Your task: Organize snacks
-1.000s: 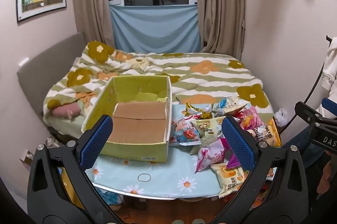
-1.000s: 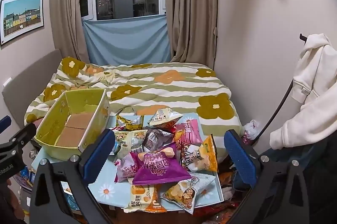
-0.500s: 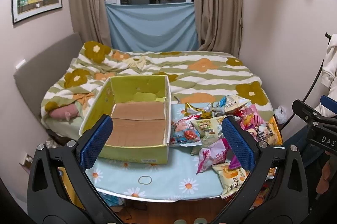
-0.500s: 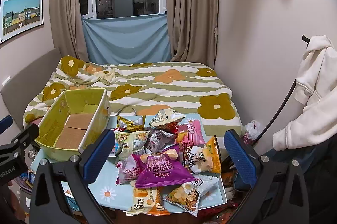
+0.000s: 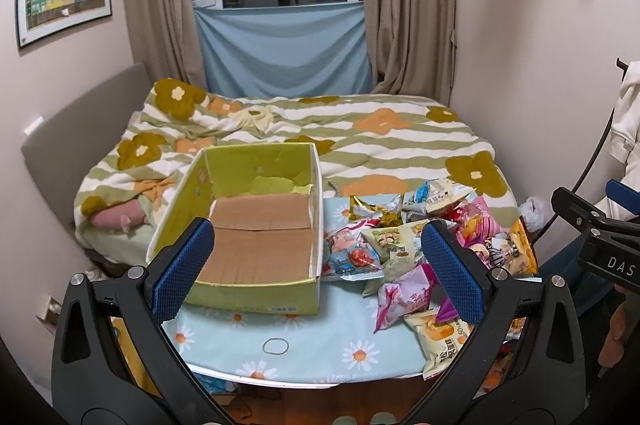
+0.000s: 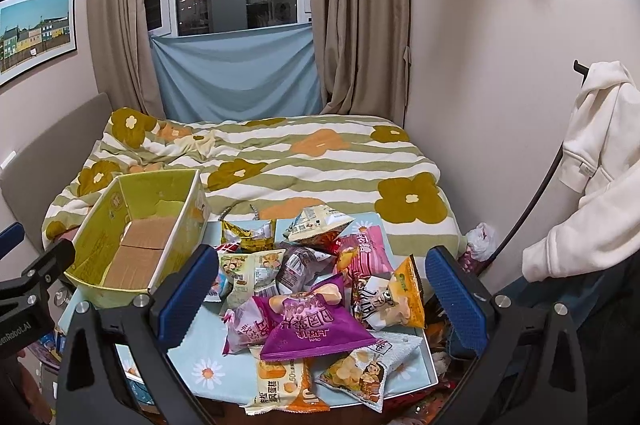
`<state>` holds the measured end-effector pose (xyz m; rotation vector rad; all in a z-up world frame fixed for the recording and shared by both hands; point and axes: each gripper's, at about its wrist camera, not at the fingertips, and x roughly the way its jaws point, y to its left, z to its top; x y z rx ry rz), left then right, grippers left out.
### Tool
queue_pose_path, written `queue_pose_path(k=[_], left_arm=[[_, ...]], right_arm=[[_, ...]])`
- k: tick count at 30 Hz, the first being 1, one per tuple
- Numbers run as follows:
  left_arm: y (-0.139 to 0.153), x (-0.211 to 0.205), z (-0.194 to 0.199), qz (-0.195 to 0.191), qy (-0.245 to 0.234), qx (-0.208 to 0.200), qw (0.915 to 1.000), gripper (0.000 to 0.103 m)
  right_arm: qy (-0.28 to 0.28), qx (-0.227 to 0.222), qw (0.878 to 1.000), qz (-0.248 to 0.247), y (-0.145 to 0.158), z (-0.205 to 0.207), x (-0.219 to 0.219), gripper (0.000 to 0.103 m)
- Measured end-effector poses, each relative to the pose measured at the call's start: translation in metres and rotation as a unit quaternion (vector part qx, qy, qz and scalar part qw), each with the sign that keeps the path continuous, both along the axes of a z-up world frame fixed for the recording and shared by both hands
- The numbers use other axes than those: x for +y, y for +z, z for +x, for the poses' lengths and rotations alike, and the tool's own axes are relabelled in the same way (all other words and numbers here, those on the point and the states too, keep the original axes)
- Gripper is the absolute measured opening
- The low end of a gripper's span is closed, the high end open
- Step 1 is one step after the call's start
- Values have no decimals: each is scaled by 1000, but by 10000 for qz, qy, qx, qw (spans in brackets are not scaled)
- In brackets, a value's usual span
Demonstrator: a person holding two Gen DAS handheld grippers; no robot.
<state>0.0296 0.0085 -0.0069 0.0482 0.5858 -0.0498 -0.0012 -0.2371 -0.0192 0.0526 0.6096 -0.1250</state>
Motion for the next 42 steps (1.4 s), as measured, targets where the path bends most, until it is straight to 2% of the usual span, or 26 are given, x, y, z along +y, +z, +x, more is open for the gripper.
queue_pose_path(k=[42], left_arm=[[-1, 3, 6, -11, 35, 63, 10000, 103]], right_arm=[[64, 72, 10000, -1, -3, 7, 5, 103]])
